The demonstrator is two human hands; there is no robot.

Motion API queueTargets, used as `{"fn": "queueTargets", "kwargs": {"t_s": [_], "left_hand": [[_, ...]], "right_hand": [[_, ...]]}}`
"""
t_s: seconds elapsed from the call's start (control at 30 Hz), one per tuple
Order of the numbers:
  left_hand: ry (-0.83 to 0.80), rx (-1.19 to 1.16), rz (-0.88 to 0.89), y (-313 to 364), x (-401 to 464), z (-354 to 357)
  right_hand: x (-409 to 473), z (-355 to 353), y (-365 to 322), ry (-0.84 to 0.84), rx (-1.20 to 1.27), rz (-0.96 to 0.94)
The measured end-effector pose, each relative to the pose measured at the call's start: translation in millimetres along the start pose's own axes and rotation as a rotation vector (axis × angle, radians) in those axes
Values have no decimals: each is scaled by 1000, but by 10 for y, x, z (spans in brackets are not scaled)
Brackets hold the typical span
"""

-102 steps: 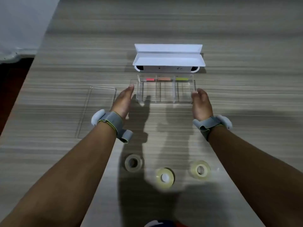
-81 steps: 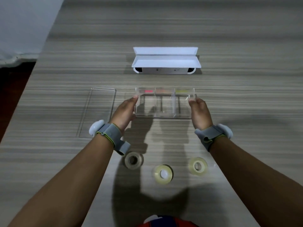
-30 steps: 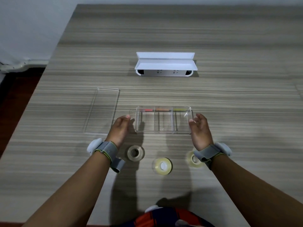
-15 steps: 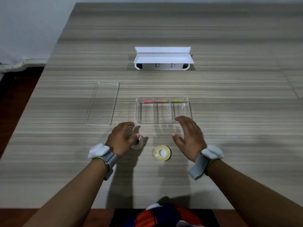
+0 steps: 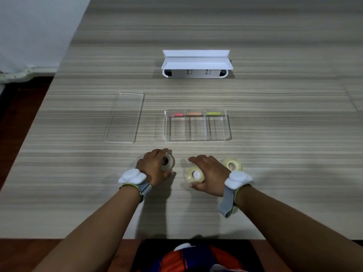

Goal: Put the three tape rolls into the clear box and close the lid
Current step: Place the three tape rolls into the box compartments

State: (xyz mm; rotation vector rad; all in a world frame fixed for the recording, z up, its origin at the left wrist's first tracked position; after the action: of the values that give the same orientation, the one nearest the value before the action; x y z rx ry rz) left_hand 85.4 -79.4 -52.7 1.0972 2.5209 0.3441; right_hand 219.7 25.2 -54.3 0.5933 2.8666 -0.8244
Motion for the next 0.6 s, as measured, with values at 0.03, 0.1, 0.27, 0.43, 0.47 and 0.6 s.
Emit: {"fn": "queueTargets", "kwargs": {"t_s": [0.03, 0.1, 0.27, 0.43, 0.47, 0.6], "left_hand": [[-7, 6, 3, -4, 2, 11], [-30, 24, 12, -3, 16, 42], [-53, 52, 7, 32, 7, 41], [-48, 36, -9, 36, 18, 2], [-37, 13, -13, 43, 19, -18], [3, -104, 7, 131, 21, -128]], "right_hand": [[-2, 34, -12, -23, -29, -6], [2, 85, -16, -50, -85, -18], [4, 102, 6, -60, -84, 8], [2, 36, 86, -40, -39, 58], [-1, 27, 99, -41, -36, 66], [-13, 2, 125, -48, -22, 83]]}}
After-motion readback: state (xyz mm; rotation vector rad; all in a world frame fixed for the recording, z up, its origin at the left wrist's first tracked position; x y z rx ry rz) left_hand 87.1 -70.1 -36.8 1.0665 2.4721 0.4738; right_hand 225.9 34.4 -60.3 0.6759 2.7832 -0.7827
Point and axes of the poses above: each hand's wrist, its own x-axis towards the middle knuckle, its own z-axis out of the palm, y = z × x, the point moved 9 cm from there along x, towards the middle knuckle, and after that the axes turned 10 degrees about y, right-handed, at the moved point
